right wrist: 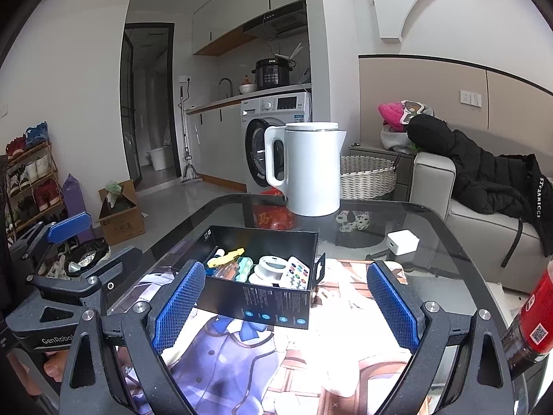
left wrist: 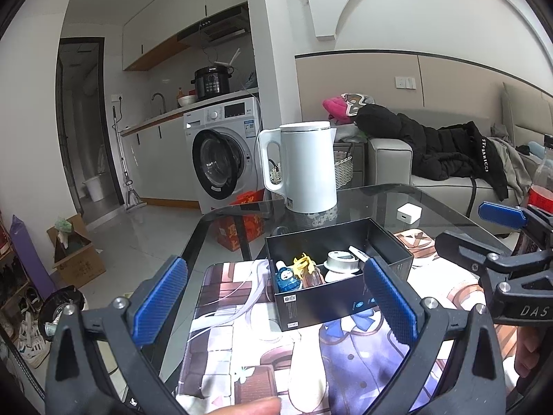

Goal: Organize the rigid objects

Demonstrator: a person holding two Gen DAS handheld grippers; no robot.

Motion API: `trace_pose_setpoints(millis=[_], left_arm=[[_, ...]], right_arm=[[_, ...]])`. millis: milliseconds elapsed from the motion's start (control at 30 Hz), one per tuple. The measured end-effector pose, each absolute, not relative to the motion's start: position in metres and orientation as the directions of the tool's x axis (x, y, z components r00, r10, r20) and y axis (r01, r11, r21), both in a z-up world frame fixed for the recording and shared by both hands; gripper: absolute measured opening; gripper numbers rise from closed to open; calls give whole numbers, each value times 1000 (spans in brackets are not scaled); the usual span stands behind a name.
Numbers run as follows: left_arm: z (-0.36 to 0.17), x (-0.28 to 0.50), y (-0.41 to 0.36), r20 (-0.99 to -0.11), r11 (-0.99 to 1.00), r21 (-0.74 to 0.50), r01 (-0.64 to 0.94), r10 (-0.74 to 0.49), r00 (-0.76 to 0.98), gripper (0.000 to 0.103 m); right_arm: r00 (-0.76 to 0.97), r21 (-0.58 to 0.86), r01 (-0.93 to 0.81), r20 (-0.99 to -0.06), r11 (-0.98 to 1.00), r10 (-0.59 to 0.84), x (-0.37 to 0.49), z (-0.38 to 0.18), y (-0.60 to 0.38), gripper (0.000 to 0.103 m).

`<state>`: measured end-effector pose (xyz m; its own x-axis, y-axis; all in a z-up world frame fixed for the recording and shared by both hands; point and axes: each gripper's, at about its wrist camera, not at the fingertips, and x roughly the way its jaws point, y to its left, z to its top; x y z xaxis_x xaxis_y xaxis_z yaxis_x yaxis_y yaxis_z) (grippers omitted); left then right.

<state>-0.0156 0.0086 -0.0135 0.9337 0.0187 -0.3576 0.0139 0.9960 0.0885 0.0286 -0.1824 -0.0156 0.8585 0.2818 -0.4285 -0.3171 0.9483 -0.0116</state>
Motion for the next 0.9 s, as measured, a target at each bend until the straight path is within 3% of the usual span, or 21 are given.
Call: trace_pose_setpoints(millis=[900], left_arm=[[-11, -16, 7, -344, 994, 106, 1, 36, 938, 103]], right_arm=[[849, -14, -332, -440, 943, 292, 29, -17, -180, 96]])
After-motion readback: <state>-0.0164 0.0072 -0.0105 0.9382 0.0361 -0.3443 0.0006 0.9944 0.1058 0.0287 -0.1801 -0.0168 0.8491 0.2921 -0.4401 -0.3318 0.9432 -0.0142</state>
